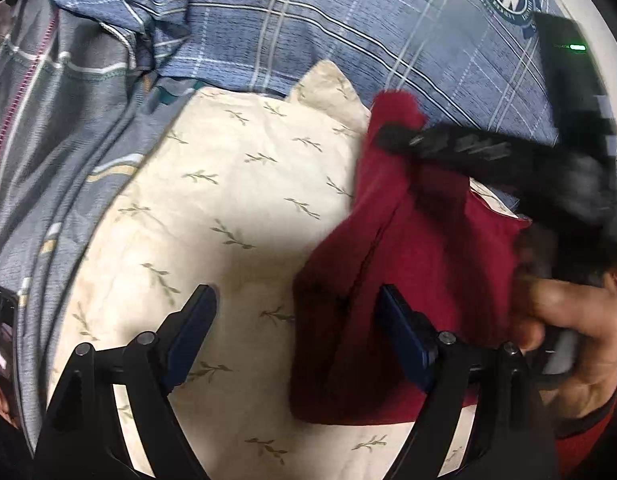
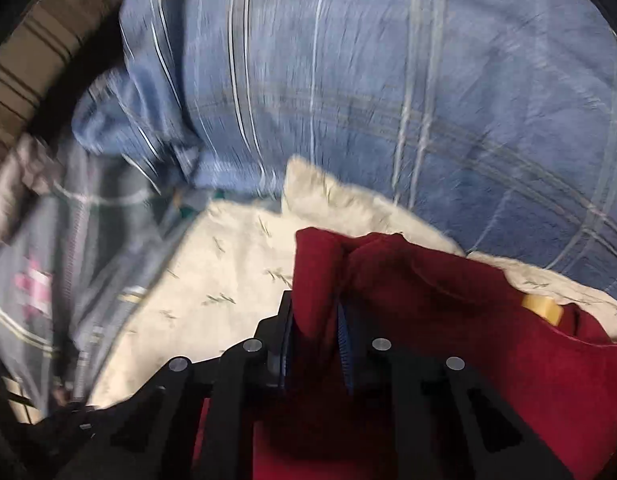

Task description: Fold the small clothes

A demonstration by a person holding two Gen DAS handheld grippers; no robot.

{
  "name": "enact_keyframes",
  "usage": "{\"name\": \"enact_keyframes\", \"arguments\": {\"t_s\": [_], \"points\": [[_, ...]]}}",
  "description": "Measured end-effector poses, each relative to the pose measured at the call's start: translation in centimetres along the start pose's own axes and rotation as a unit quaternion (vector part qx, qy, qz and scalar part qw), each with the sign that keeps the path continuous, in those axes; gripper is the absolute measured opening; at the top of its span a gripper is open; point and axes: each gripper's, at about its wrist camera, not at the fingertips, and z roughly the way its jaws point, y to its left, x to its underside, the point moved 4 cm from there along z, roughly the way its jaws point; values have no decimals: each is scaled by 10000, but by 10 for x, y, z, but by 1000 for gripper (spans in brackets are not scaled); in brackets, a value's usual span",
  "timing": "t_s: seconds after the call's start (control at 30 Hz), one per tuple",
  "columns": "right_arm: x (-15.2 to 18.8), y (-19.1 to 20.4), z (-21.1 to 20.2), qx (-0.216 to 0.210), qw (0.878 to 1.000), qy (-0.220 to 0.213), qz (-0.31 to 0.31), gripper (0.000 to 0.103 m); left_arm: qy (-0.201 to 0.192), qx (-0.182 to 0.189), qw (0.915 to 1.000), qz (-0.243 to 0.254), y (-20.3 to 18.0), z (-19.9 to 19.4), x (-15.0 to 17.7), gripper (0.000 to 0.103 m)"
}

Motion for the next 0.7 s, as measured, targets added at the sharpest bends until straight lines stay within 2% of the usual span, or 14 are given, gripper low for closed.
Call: {"name": "enact_keyframes", "arguments": {"t_s": [0.13,0.2,0.23,0.33,0.4,0.47,0.5,0.53,0.7], "points": [[0,-13,-25,-306,9991,-158,231,17,8,334,9994,-18,-5,3,-2,82],[-1,-15,-26,-318,9991,-144,256,17,22,595,9982,7,-10,2,-3,59],[-1,-15,-25,-341,9990,-128,277,17,77,745,9972,51,-14,2,-2,38],[3,-19,-30,-335,9992,-59,226,18,-106,683,9968,400,-27,-6,0,31],[0,-18,-25,-330,9992,22,223,27,-191,771,9958,460,-30,-10,0,28],[-3,-17,-20,-357,9986,215,310,56,-257,935,9942,465,-32,-15,-2,23],[-5,-17,-21,-358,9982,285,383,80,-300,969,9936,499,-33,-18,-3,23],[-6,-15,-21,-390,9979,305,418,88,-334,985,9932,524,-34,-20,-3,23],[-7,10,11,-491,9960,730,182,86,-417,1036,9913,699,-40,-24,-2,23]]}}
